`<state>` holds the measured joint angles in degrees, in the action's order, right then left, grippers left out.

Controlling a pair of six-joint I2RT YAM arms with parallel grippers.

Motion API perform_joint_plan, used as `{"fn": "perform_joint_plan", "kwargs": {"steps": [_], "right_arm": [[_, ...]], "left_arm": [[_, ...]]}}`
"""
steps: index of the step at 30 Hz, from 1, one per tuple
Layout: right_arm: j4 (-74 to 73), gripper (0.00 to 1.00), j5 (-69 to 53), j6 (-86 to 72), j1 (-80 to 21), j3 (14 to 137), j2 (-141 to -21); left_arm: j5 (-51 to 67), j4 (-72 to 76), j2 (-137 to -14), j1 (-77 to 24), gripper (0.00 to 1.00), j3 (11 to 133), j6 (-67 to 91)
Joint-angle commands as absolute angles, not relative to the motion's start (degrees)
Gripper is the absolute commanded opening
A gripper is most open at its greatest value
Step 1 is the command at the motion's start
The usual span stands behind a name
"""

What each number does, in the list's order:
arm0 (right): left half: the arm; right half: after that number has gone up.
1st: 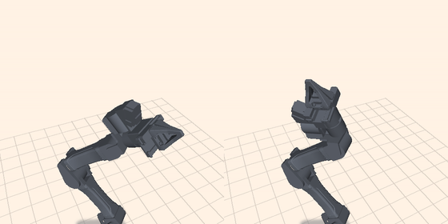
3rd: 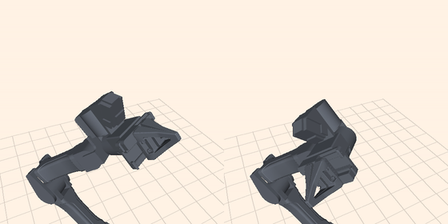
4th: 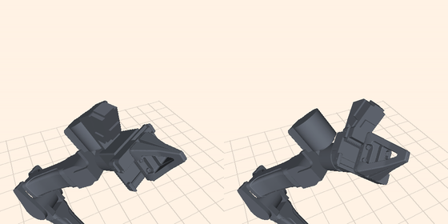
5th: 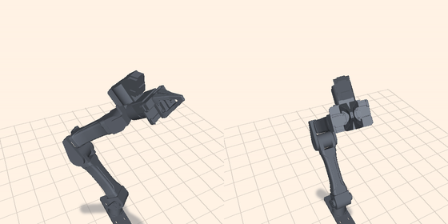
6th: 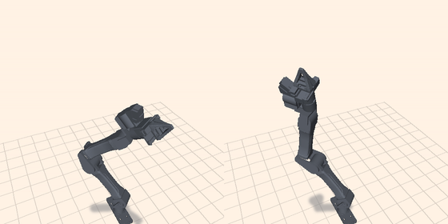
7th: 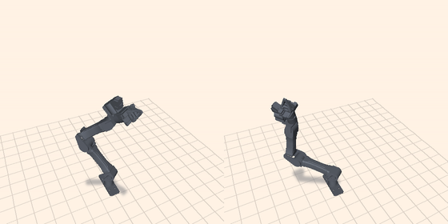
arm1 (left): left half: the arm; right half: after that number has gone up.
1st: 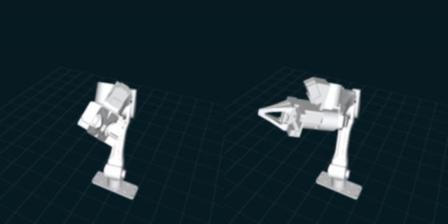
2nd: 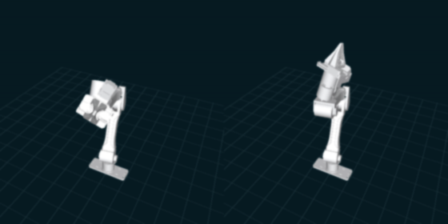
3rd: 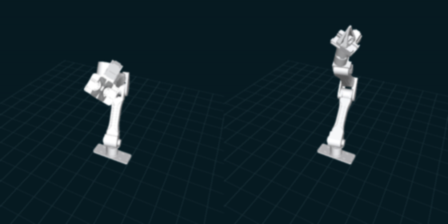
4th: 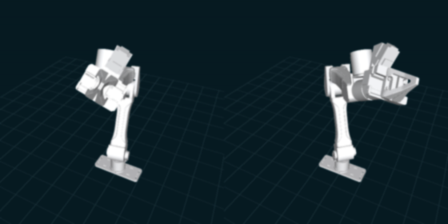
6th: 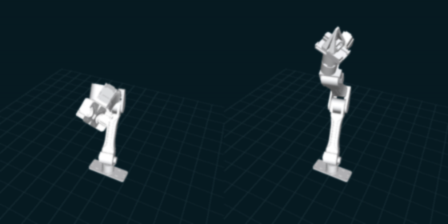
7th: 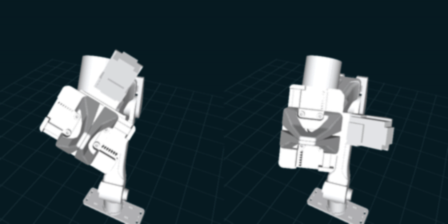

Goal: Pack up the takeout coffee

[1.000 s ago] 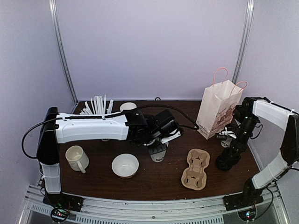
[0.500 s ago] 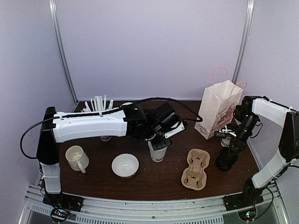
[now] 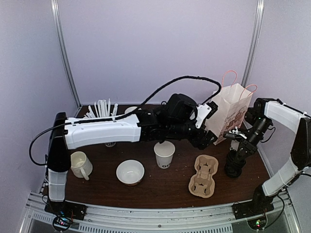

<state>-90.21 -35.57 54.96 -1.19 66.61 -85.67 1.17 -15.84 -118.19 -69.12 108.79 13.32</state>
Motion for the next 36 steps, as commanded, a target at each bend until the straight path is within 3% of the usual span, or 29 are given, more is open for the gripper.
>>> {"fn": "perform_joint_plan", "kwargs": {"steps": [1, 15, 36], "right_arm": [[-90.65, 0.00, -37.25, 54.49, -0.84, 66.94, -83.64], [-90.52, 0.00, -36.65, 54.19, -0.79, 66.64, -82.38], [-90.39, 0.00, -37.27, 54.10, -0.77, 67.21, -80.16]], "left_arm": [[7.50, -4.17, -125.02, -69.34, 0.75, 109.17, 22.93], [7.83, 7.49, -135.83, -69.22, 0.76, 113.49, 32.78], [11.12, 4.97, -145.39, -69.93, 0.73, 124.87, 36.90]]}}
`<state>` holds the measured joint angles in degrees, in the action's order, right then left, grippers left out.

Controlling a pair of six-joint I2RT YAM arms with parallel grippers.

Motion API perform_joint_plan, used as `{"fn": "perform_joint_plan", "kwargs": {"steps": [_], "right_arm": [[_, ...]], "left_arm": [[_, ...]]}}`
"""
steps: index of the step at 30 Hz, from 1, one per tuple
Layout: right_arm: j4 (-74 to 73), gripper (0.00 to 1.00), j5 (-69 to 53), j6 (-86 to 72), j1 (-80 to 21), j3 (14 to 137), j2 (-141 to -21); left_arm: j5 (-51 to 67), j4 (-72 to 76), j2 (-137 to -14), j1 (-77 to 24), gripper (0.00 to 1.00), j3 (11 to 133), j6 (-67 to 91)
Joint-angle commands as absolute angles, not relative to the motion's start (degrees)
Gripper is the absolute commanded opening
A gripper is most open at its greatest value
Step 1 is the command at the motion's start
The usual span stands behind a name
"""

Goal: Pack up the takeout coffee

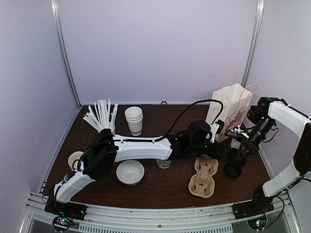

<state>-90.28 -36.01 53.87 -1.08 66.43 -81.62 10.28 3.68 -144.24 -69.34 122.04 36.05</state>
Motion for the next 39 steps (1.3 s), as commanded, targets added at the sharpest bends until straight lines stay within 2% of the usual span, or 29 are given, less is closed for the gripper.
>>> {"fn": "perform_joint_plan", "kwargs": {"steps": [1, 17, 27, 33, 36, 39], "right_arm": [[-90.49, 0.00, -37.34, 54.21, -0.76, 67.23, -80.04], [-91.49, 0.00, -38.82, 54.92, 2.54, 68.76, -78.66], [-90.79, 0.00, -37.51, 54.40, 2.63, 69.24, -77.88], [-92.21, 0.00, -45.06, 54.58, 2.55, 74.04, -75.72], [-93.23, 0.00, -53.14, 54.85, 2.47, 77.98, -75.79], [-93.96, 0.00, -60.52, 55.51, 1.70, 81.84, -76.84]], "left_arm": [[10.88, 4.82, -145.57, -70.00, 0.73, 125.00, 36.87], [10.12, 3.65, -147.70, -70.30, 0.72, 126.87, 37.87], [10.54, 0.96, -143.69, -70.19, 0.70, 127.19, 33.81], [3.97, 7.11, -128.15, -70.18, 0.71, 110.12, 24.87], [3.55, 21.55, -118.64, -70.28, 0.76, 93.52, 15.57], [5.95, 31.10, -112.45, -70.22, 0.83, 85.05, 2.14]]}}
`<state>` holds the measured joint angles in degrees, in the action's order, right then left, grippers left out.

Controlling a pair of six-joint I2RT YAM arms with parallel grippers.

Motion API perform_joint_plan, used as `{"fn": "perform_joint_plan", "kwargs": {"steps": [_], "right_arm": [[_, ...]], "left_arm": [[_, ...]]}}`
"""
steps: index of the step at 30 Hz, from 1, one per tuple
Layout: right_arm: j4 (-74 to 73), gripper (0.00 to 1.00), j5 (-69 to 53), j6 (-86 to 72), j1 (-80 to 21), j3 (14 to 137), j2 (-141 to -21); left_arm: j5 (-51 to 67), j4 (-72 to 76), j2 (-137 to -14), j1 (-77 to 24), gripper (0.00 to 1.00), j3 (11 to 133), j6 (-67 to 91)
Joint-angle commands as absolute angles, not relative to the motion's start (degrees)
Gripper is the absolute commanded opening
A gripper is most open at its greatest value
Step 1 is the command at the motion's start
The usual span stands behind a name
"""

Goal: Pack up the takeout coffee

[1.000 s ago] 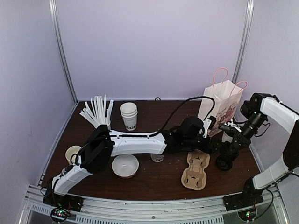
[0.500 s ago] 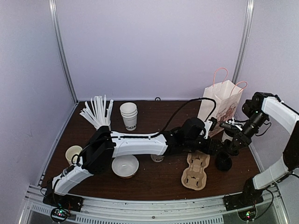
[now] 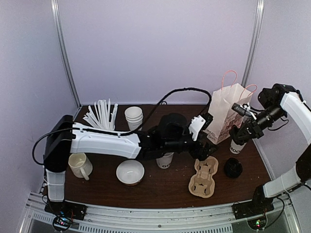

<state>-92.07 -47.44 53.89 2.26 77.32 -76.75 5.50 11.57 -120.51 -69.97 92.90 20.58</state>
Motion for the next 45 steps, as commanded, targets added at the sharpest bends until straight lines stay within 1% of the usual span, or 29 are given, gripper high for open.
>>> {"fn": "perform_joint_plan", "kwargs": {"steps": [1, 4, 5, 8, 12, 16, 25, 33, 37, 40, 45], "right_arm": [[-94.66, 0.00, -62.58, 55.93, 1.30, 83.71, -77.47], [-99.31, 0.00, -69.57, 59.54, 0.06, 88.20, -79.88], [-102.00, 0.00, -71.83, 61.54, 0.01, 89.60, -80.98], [-103.14, 0.00, -75.71, 60.68, -3.42, 90.88, -81.87], [-103.02, 0.00, -75.80, 60.69, -8.47, 91.09, -80.63], [-103.09, 0.00, -76.12, 59.65, -11.18, 91.12, -80.51], [-103.09, 0.00, -76.53, 58.83, -12.04, 91.00, -80.98], [-103.05, 0.00, -77.16, 58.29, -12.22, 91.66, -81.91], [-103.07, 0.00, -76.76, 58.36, -12.21, 91.57, -81.99], [-102.86, 0.00, -76.51, 58.46, -12.22, 91.01, -82.02], [-102.12, 0.00, -76.29, 57.95, -12.23, 90.35, -82.00]], "left_arm": [[7.36, 32.43, -111.57, -70.17, 0.85, 84.03, -4.63], [10.76, 33.33, -111.22, -69.36, 0.88, 84.26, -12.02], [12.50, 33.24, -111.37, -68.74, 0.88, 84.95, -12.34], [16.78, 33.96, -112.32, -67.25, 0.88, 86.75, -12.78], [15.70, 35.14, -113.85, -67.09, 0.89, 89.00, -13.09], [14.39, 37.54, -114.81, -67.04, 0.90, 88.77, -12.03], [9.83, 42.42, -116.67, -66.88, 0.89, 87.66, -10.25], [5.46, 46.36, -119.22, -66.79, 0.84, 88.20, -8.95], [3.48, 49.11, -119.28, -66.79, 0.87, 86.95, -8.53], [2.67, 51.25, -118.72, -66.75, 0.87, 85.39, -8.26], [2.03, 51.84, -118.71, -66.79, 0.83, 85.27, -8.43]]}}
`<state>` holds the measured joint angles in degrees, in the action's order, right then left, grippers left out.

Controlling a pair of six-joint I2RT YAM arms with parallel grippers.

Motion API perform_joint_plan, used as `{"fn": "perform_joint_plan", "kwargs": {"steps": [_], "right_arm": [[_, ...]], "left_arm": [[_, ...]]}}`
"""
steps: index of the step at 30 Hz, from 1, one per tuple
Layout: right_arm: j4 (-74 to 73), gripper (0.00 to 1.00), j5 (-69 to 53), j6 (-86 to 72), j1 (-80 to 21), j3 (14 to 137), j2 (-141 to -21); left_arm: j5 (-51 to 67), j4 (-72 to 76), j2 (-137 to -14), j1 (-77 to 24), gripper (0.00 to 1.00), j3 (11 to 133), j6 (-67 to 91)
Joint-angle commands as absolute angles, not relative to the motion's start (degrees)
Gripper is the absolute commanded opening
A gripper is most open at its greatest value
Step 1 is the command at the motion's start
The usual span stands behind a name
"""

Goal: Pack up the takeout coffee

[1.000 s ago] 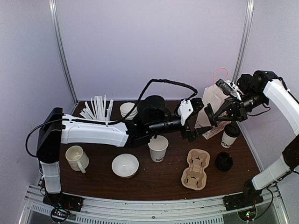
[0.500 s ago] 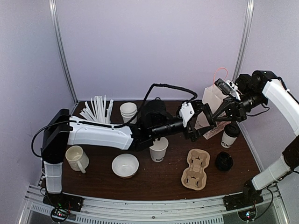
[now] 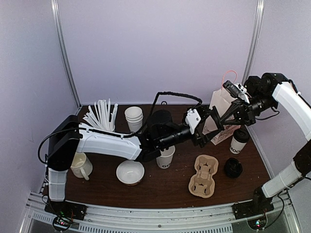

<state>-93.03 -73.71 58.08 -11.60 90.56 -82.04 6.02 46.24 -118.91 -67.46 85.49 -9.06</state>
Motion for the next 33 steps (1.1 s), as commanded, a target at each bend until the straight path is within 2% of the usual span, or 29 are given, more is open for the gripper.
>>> {"fn": "perform_joint_plan", "kwargs": {"steps": [1, 9, 11, 15, 17, 21, 27, 33], "right_arm": [[-102.01, 0.00, -76.29, 57.90, -12.22, 90.29, -82.05], [-100.69, 0.00, -75.45, 56.51, -12.24, 89.71, -81.94], [-99.70, 0.07, -74.36, 55.58, -12.25, 89.50, -81.84], [-97.65, 0.33, -70.26, 53.23, -12.22, 90.35, -81.17], [-95.86, 0.42, -66.95, 51.48, -12.06, 90.76, -80.41], [-90.57, 0.51, -61.15, 48.50, -10.39, 89.89, -78.39], [-73.90, 0.52, -46.22, 37.04, -10.19, 85.49, -78.05], [-67.71, 0.52, -45.53, 32.57, -12.46, 82.88, -81.15]], "left_arm": [[2.14, 51.73, -118.87, -66.67, 0.82, 85.56, -8.44], [3.93, 51.79, -118.49, -66.69, 0.74, 85.52, -7.52], [3.94, 50.77, -117.70, -66.68, 0.73, 85.06, -7.41], [2.33, 44.55, -114.64, -66.64, 0.72, 83.82, -6.90], [1.04, 38.13, -112.41, -66.42, 0.72, 83.92, -6.54], [-2.53, 18.15, -107.69, -65.64, 0.70, 86.88, -5.65], [-8.60, -18.75, -103.35, -64.61, 0.69, 95.43, -3.74], [-8.92, -42.43, -102.75, -63.38, 0.68, 101.98, -2.90]]}}
